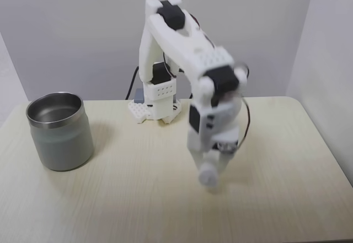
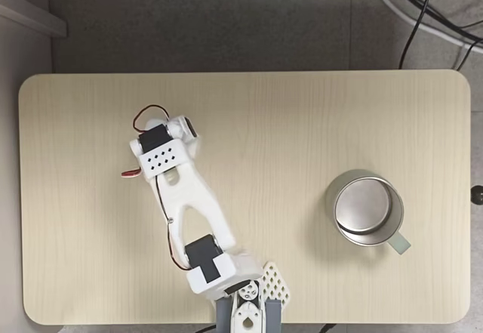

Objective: Grasp a dressing and put it in the cup.

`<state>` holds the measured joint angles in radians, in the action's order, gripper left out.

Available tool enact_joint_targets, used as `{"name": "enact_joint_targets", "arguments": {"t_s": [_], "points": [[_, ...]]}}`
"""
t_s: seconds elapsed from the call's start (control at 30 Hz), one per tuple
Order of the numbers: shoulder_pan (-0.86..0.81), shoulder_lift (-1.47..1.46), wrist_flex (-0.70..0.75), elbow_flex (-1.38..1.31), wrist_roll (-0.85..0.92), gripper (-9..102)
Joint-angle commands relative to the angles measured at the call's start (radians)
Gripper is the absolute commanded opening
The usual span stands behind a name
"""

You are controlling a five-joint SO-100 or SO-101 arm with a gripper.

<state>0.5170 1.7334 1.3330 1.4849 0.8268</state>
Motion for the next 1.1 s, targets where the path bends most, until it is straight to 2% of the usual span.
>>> {"name": "enact_joint_targets", "arguments": {"t_s": [0.0,0.2,0.43,0.57,0.77,0.93,1.07], "points": [[-0.008,-0.163,0.109,0.097,-0.041,0],[-0.026,-0.305,0.322,0.249,-0.103,0],[-0.172,-0.436,0.428,0.275,-0.218,0],[-0.390,-0.563,0.465,0.275,-0.322,0],[-0.845,-0.764,0.480,0.253,-0.368,0],[-1.207,-0.781,0.479,0.227,-0.285,0],[-1.384,-0.799,0.399,0.084,-0.190,0]]}}
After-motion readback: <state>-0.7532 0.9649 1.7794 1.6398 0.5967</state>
